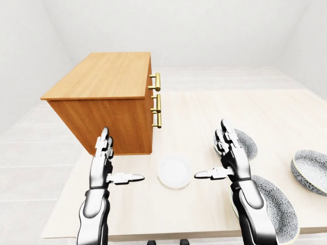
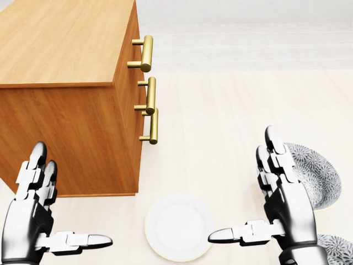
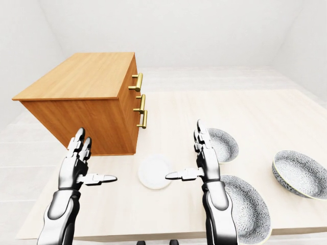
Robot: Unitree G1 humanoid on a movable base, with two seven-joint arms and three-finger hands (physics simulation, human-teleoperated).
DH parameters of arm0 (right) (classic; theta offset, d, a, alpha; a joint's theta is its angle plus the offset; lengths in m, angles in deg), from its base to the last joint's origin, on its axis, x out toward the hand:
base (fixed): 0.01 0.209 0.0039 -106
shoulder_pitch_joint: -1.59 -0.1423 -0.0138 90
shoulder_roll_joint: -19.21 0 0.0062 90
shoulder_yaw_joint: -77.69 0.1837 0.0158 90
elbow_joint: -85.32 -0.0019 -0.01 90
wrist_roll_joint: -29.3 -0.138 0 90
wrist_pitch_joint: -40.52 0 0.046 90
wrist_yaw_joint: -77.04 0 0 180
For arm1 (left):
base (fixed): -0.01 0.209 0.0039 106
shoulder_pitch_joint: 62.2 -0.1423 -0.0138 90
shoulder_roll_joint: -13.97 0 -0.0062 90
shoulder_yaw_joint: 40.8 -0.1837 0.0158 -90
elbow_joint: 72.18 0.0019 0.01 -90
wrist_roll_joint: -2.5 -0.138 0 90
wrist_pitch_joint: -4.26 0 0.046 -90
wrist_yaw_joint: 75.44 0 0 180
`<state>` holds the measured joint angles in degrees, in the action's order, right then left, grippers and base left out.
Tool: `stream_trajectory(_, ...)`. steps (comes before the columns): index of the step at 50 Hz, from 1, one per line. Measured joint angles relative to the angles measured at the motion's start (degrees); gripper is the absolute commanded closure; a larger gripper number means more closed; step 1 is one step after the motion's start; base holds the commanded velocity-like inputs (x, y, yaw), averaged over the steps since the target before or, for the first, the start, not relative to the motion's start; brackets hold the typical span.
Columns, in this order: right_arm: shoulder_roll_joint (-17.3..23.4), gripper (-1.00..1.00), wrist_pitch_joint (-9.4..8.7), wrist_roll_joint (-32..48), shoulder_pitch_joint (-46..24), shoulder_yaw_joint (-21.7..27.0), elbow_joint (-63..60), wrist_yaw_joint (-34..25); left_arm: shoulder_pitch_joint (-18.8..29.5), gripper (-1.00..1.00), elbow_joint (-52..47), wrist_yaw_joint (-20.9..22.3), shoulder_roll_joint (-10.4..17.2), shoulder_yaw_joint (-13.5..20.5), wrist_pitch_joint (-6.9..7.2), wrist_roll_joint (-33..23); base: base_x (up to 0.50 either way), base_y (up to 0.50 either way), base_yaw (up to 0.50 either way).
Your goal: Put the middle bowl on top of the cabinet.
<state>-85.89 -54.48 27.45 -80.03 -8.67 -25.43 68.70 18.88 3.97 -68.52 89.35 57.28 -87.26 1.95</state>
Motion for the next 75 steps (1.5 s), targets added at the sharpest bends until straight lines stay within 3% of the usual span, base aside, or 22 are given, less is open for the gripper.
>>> stream_trajectory(15, 0.0, -1.0, 0.0, 0.0, 0.1, 0.2, -0.1, 0.2, -0.9, -1.0, -1.3, -0.3, -0.2, 0.1, -0.01, -0.3, 0.0, 0.0, 0.0)
stream_trajectory(34, 0.9, -1.0, 0.0, 2.0, 0.8, 2.1, -2.4, 0.4, -2.0, -1.0, -1.8, 1.5, 0.0, 0.9, -1.25, 0.3, 0.0, 0.0, 0.0)
stream_trajectory(50, 4.1, -1.0, 0.0, 6.3, -2.4, 10.6, -3.7, 0.8, -1.1, -1.0, -1.1, 2.9, 0.3, 2.5, -1.1, 1.5, 0.0, 0.0, 0.0)
stream_trajectory(69, 10.5, -1.0, 0.0, 13.4, -5.8, 22.9, 0.8, 0.2, 2.4, -1.0, 4.9, 2.8, 1.2, 2.8, -3.48, 2.2, 0.0, 0.0, 0.0)
stream_trajectory(75, 11.9, -1.0, 0.0, 15.7, -6.3, 25.4, 2.1, 0.5, 3.4, -1.0, 6.7, 2.7, 1.7, 2.7, -3.48, 2.5, 0.0, 0.0, 0.0)
